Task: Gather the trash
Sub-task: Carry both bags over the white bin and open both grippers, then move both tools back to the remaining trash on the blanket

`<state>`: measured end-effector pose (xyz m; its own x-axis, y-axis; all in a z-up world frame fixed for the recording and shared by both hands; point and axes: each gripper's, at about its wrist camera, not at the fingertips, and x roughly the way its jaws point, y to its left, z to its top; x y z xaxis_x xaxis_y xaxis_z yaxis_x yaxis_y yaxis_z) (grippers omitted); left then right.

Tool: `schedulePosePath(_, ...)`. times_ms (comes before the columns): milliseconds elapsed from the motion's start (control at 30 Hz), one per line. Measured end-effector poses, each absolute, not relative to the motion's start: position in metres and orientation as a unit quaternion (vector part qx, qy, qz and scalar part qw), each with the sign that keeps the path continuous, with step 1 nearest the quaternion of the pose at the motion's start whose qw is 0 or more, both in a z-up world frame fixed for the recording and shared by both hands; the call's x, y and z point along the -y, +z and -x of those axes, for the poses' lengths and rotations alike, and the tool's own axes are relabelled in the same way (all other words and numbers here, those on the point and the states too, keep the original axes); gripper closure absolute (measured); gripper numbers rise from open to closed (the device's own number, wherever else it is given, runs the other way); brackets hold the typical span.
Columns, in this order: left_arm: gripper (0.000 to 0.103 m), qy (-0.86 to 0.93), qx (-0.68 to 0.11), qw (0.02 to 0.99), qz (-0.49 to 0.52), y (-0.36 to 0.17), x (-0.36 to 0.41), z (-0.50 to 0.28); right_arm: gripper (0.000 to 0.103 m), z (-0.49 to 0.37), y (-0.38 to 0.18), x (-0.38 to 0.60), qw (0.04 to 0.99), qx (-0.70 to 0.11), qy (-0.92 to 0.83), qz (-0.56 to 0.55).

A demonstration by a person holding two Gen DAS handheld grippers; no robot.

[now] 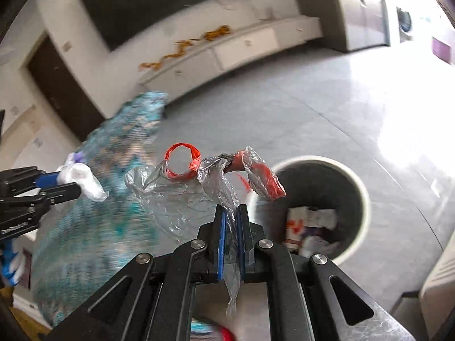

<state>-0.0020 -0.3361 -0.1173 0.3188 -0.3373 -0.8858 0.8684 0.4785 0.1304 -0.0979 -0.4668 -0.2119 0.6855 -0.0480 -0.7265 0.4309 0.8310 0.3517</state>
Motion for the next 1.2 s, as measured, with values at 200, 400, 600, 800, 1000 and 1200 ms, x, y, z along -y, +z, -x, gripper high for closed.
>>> schedulePosePath(200,0.074,-0.413,-0.475,0.717,-0.3,-0.155,0.402,-0.008,0.095,0.09,-0.249,0.512,0.858,-0.4,-0.167,-0.277)
schedulePosePath(400,0.073,-0.415,-0.519,0.698,-0.269,-0.184,0.443,-0.016,0.095,0.075,-0.282,0.537,0.839,-0.425,-0.181,-0.288)
schedulePosePath(600,0.069,-0.431,-0.545,0.682,-0.227,-0.204,0.478,-0.022,0.092,0.062,-0.306,0.554,0.826,-0.435,-0.199,-0.298)
schedulePosePath(800,0.052,-0.44,-0.561,0.671,-0.205,-0.212,0.489,-0.022,0.06,0.07,-0.316,0.562,0.816,-0.435,-0.223,-0.308)
schedulePosePath(1000,0.051,-0.449,-0.56,0.67,-0.19,-0.205,0.479,-0.018,0.06,0.082,-0.308,0.56,0.815,-0.433,-0.236,-0.305)
schedulePosePath(1200,0.051,-0.441,-0.525,0.702,-0.194,-0.176,0.447,-0.016,0.06,0.084,-0.276,0.547,0.83,-0.42,-0.236,-0.28)
